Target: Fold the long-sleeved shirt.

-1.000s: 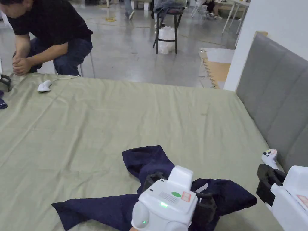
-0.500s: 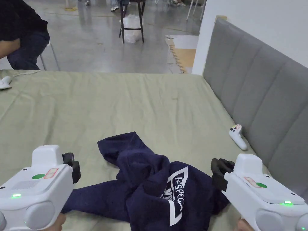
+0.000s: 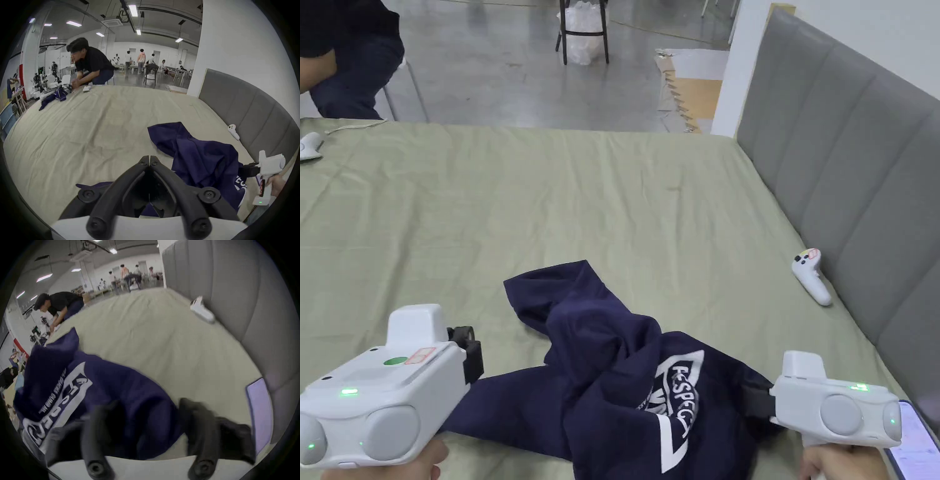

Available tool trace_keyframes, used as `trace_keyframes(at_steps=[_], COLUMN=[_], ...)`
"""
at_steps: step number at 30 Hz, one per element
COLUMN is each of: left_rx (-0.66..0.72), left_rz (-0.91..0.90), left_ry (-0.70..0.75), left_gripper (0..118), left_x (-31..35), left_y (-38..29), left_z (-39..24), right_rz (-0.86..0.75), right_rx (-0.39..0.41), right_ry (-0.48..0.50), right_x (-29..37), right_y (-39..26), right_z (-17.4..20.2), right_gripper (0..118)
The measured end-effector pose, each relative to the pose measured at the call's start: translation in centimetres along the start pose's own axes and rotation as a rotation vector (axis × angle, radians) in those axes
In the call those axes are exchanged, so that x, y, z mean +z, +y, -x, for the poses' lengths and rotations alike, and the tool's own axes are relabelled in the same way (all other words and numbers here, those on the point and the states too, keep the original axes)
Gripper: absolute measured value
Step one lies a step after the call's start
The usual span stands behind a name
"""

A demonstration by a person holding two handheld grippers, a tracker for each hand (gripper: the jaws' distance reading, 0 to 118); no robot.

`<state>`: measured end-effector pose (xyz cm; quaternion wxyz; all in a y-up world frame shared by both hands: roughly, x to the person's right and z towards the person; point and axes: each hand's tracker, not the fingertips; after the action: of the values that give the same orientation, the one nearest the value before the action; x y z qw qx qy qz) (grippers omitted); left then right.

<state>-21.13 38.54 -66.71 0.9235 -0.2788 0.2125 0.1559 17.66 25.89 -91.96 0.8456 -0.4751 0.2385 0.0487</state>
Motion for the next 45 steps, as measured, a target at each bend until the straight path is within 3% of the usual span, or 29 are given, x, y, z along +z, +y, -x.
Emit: trace_keyframes(at_steps=[2,3,4,6,7,10,16,17,18,19,20,21,23,24,27,32,38,42,45], left_rx=[0.011,0.013,0.013,0.030,0.042,0.049,0.118,0.141,0.137,0.093,-0.020,0.014,0.200,0.221,0.110,0.091,0.072,0.023,0.014], left_rz=[0.036,0.038,0.041,0.067,0.062,0.136,0.359,0.375,0.386,0.368,0.310,0.308,0.296,0.273,0.160,-0.037,-0.299,-0.435,-0.511], left_ry=[-0.007,-0.003,-0.005,-0.019,-0.034,-0.055,-0.055,-0.078,-0.103,-0.086,0.019,-0.033,-0.151,-0.197,-0.174,-0.245,-0.261,-0.239,-0.227], left_gripper=[5,6,28,92,110,111,108,97,75,44,15,9,8,8,8,8,8,8,8], left_x=[-1.6,-2.5,-3.7,-6.6,-7.7,-13.6,-22.5,-23.2,-23.5,-23.2,-22.5,-22.1,-20.2,-19.2,-15.1,-5.4,3.3,10.9,14.8], left_y=[0.3,0.6,1.2,2.8,3.7,7.2,6.6,6.1,5.8,5.5,5.4,5.4,6.1,6.4,8.2,11.9,20.2,25.4,29.3], left_z=[0.2,0.2,0.5,0.5,0.8,0.3,-1.1,-1.1,-1.1,-1.2,-0.9,-0.4,1.8,2.3,2.8,2.8,6.7,7.2,8.2], right_rz=[-0.090,-0.087,-0.084,-0.073,-0.073,-0.073,-0.065,-0.064,-0.063,-0.062,-0.064,-0.068,-0.106,-0.142,-0.263,-0.429,-0.588,-0.673,-0.737], right_rx=[0.065,0.035,0.011,0.036,0.032,-0.021,-0.054,-0.053,-0.054,-0.059,-0.061,-0.056,-0.049,-0.064,-0.118,0.015,0.159,0.174,0.168], right_ry=[-0.005,0.032,0.034,0.019,0.015,0.049,0.083,0.088,0.092,0.096,0.098,0.099,0.095,0.106,0.165,0.206,0.160,0.141,0.184], right_x=[1.2,2.3,2.2,1.7,2.1,2.0,2.0,2.1,2.1,2.7,2.9,3.1,4.3,5.2,8.5,15.3,22.5,27.4,31.3], right_y=[-0.4,-0.5,-0.5,-0.9,-0.7,-1.2,-0.8,-0.8,-0.9,-0.5,-0.6,-0.7,-0.5,-0.5,0.5,3.8,10.0,15.2,19.4], right_z=[0.9,1.6,1.5,1.3,1.5,0.6,0.2,0.1,0.0,0.5,0.6,0.8,1.3,1.5,1.7,4.5,8.0,8.7,9.4], right_gripper=[36,30,11,11,11,11,11,11,11,11,11,11,11,11,11,11,11,11,11])
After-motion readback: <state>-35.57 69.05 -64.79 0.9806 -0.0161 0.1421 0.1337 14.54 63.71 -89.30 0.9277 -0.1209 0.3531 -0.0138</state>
